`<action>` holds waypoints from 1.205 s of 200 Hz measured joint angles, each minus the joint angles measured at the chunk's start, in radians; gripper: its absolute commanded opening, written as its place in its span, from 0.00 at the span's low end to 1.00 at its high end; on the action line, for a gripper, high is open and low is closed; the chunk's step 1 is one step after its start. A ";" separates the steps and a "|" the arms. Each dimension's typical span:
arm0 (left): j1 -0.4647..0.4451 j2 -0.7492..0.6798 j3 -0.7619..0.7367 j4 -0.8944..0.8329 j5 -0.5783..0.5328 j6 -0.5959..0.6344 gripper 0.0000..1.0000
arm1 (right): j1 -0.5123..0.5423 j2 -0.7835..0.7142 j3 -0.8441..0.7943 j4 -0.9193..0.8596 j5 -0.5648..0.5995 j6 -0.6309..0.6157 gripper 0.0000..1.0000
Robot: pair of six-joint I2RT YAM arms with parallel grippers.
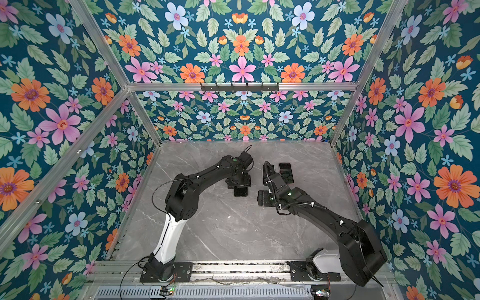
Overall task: Put the phone into the phone case
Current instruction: 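Carry the cased phone toward the two floral-cased phones with the left gripper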
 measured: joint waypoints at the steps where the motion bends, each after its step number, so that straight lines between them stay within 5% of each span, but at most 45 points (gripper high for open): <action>1: 0.000 0.005 0.008 0.000 0.000 0.002 0.64 | 0.000 -0.001 0.000 -0.002 -0.001 0.000 0.86; 116: 0.021 0.156 0.255 -0.005 0.075 0.050 0.60 | -0.021 -0.011 0.007 -0.043 -0.013 0.000 0.85; 241: 0.039 0.215 0.303 0.023 0.122 0.053 0.62 | -0.021 0.014 0.008 -0.040 -0.014 0.001 0.84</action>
